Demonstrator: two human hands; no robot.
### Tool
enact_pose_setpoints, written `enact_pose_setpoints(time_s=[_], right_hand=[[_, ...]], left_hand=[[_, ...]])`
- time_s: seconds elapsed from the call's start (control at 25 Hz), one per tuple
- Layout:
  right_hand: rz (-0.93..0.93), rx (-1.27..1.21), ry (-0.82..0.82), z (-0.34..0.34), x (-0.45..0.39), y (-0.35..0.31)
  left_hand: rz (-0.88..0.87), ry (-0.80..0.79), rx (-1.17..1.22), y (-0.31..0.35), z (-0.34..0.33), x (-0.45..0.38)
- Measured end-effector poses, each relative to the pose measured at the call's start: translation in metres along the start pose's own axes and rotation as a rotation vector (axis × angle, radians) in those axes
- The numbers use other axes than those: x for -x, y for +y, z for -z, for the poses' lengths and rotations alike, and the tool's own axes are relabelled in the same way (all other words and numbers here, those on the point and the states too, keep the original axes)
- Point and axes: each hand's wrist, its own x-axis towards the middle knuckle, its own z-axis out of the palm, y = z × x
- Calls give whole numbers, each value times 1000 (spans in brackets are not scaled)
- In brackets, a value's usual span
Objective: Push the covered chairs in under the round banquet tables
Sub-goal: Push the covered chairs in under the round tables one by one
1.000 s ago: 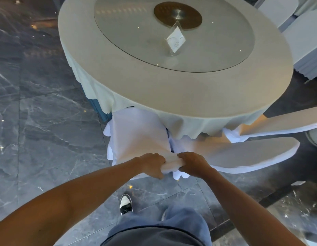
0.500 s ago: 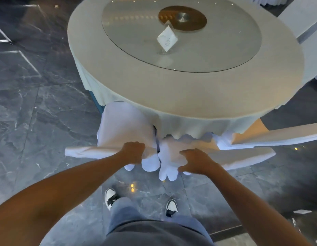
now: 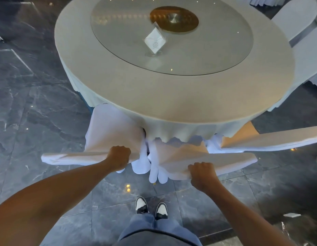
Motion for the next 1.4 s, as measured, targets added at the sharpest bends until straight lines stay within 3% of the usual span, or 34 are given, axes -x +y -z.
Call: enact_pose_setpoints(time_s=[0.28,0.84,1.4], right_hand=[[-71,-30,47,21,-28,1],[-21,-54,98,34,-51,8],[18,-47,96,24,-59,7]], left_hand=[[0,31,43,-1,0,3],[6,32,200,69,10,12],[22,31,221,79,17,8]])
